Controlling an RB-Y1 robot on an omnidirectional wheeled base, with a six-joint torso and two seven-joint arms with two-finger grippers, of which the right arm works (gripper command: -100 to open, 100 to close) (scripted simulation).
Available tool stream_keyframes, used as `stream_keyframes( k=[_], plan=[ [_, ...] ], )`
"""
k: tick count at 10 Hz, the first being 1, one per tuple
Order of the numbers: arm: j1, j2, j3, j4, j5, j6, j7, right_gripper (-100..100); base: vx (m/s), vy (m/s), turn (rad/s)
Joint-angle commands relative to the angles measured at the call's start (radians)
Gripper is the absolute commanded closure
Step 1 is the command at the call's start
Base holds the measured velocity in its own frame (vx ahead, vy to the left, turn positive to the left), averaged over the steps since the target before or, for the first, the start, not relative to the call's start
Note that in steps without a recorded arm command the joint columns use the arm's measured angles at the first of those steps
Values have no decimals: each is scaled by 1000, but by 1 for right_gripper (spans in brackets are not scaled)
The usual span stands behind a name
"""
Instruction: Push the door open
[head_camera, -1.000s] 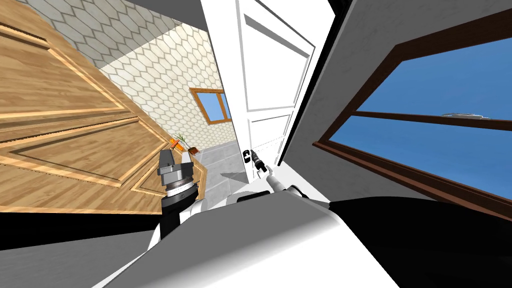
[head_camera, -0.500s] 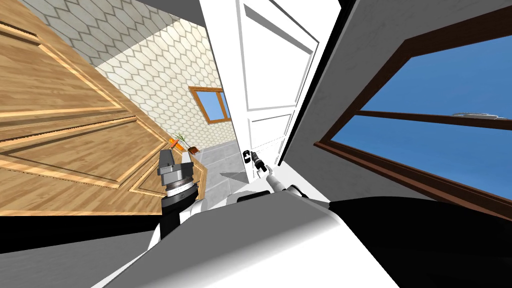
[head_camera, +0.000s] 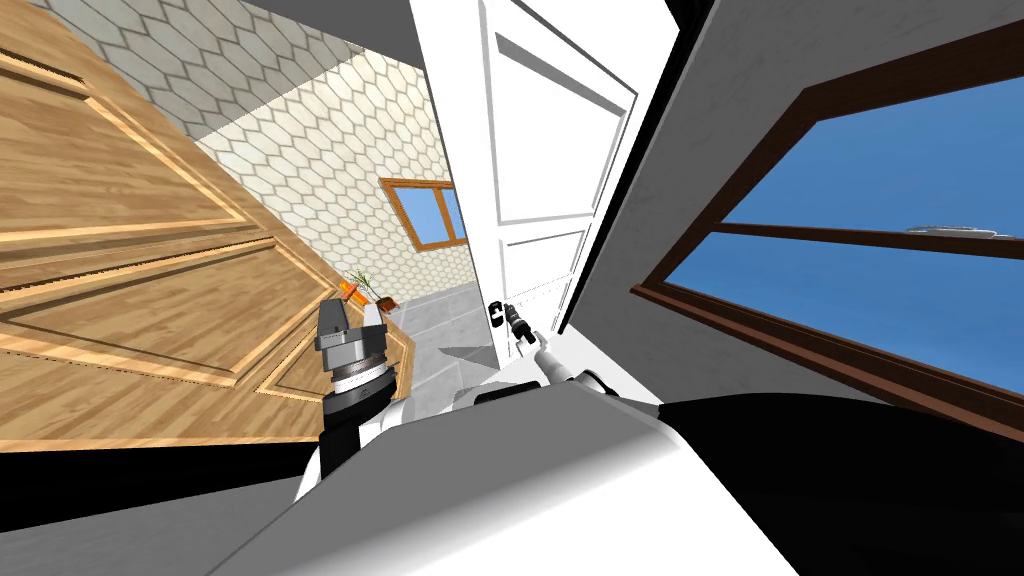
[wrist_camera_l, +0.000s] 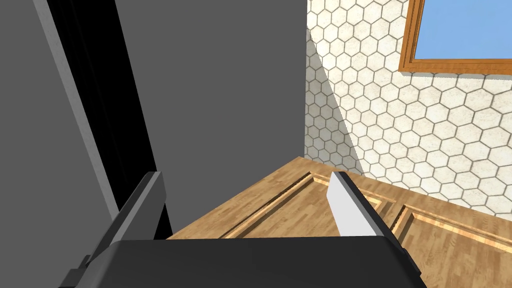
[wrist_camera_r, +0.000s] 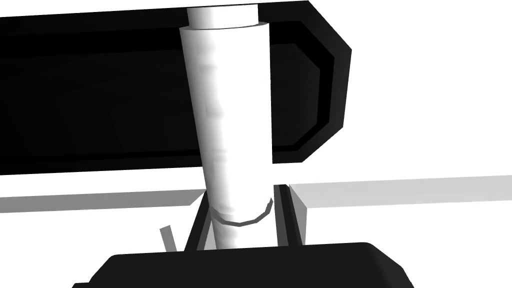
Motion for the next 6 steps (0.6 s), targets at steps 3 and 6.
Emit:
stream_keyframes(
  k=[3,6],
  plan=[
    [-9,-16,-24,-8,-3,-6,8,100,119,99,-27],
    [-11,-39,-66,-5,-12,-4,21,100,121,127,-64]
  ],
)
